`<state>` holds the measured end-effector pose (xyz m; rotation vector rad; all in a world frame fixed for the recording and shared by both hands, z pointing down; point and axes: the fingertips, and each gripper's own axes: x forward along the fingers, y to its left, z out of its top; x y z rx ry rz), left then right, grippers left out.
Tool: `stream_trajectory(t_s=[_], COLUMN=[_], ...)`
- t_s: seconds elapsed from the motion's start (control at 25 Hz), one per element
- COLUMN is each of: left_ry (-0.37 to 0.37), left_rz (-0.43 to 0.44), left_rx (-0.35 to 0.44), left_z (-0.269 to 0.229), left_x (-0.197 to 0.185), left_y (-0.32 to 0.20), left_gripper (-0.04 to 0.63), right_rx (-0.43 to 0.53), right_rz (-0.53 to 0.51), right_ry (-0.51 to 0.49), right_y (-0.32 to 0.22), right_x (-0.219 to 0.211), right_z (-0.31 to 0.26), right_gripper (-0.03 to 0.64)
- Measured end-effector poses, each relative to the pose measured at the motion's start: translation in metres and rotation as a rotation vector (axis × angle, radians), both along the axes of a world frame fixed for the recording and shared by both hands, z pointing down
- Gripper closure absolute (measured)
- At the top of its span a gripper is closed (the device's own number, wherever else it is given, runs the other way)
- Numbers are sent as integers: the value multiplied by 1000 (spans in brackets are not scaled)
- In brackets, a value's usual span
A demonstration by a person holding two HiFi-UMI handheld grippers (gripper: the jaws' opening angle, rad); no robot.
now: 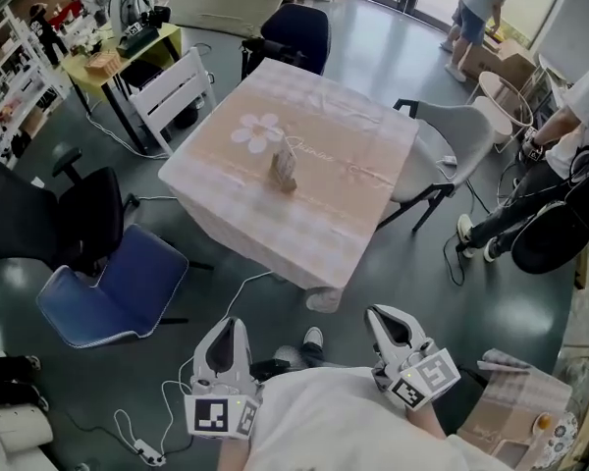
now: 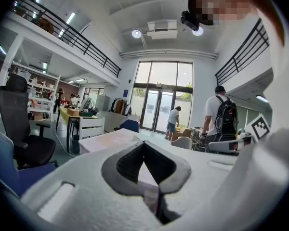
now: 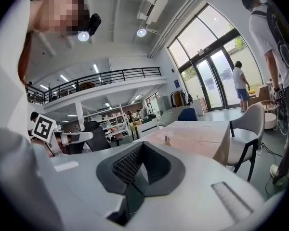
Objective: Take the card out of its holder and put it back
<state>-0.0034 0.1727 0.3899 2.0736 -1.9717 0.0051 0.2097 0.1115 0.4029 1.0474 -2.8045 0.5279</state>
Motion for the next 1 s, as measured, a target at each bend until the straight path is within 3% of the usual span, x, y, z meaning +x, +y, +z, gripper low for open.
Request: stream_trajectory(t_s=[0.44,0.72,1.0], left_ry=[-5,3,-21], left_rz=[-5,-20,50], left_rx=[-16,-37,-15], left_z=[3,15,0], left_x=[-7,-61,-108], left_y=[-33,-86,-165], left_gripper=[595,595,595], right_rx=[-60,-86,-58], right_rz=[-5,5,73], right_ry=[-15,-2,-4], right_y=[-34,-85,-154], right_x=[-8,-53,-93], right_z=[14,25,6], right_gripper=[620,620,620])
